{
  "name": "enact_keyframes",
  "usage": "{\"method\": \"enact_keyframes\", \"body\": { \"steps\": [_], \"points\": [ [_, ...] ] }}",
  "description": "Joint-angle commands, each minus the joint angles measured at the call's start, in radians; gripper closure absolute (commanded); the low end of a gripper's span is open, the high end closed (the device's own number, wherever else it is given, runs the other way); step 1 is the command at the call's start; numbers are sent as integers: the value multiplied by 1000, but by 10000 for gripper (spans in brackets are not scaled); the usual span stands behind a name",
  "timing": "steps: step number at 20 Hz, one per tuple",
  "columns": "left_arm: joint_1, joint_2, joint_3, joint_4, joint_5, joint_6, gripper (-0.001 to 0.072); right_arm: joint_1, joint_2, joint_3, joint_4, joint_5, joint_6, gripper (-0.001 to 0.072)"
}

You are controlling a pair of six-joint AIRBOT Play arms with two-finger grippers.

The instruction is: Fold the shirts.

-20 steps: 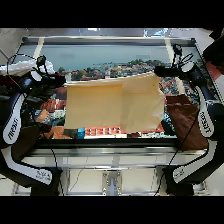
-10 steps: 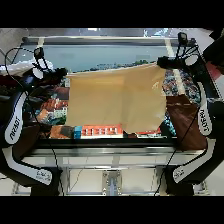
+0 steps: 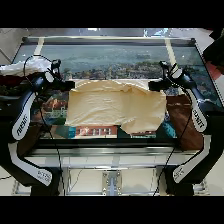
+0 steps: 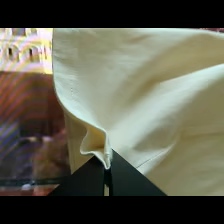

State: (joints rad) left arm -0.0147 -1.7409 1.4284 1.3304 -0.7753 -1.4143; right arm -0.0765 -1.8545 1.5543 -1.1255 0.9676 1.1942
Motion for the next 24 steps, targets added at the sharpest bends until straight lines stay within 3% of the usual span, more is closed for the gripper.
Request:
{"method": "enact_keyframes", "body": {
  "steps": [1, 10, 11, 12, 13, 18, 21, 22, 24],
  "points": [
    [5, -4, -1, 39, -68, -1, 697, 0, -3, -30, -63, 43, 14, 703],
    [19, -4, -1, 52, -87, -46, 696, -21, 2, -29, -78, 21, 38, 679],
    [13, -4, -1, 49, -110, -45, 633, -21, 4, -29, -69, 26, 51, 581],
    [10, -4, -1, 50, -134, -45, 414, -21, 9, -29, -62, 45, 52, 494],
    [10, -1, -1, 50, -163, -45, 223, -22, 22, -29, -61, 73, 53, 495],
    [53, 114, -18, 46, -338, -45, 209, -87, 231, -30, -183, 349, 50, 495],
    [93, 306, -212, 46, -281, -63, 219, -204, 412, -124, -184, 457, 44, 494],
    [109, 389, -332, 45, -234, -108, 220, -249, 485, -214, -171, 455, 44, 494],
    [139, 588, -625, 16, -98, -293, 220, -323, 632, -457, -75, 397, 44, 432]
  ]
}}
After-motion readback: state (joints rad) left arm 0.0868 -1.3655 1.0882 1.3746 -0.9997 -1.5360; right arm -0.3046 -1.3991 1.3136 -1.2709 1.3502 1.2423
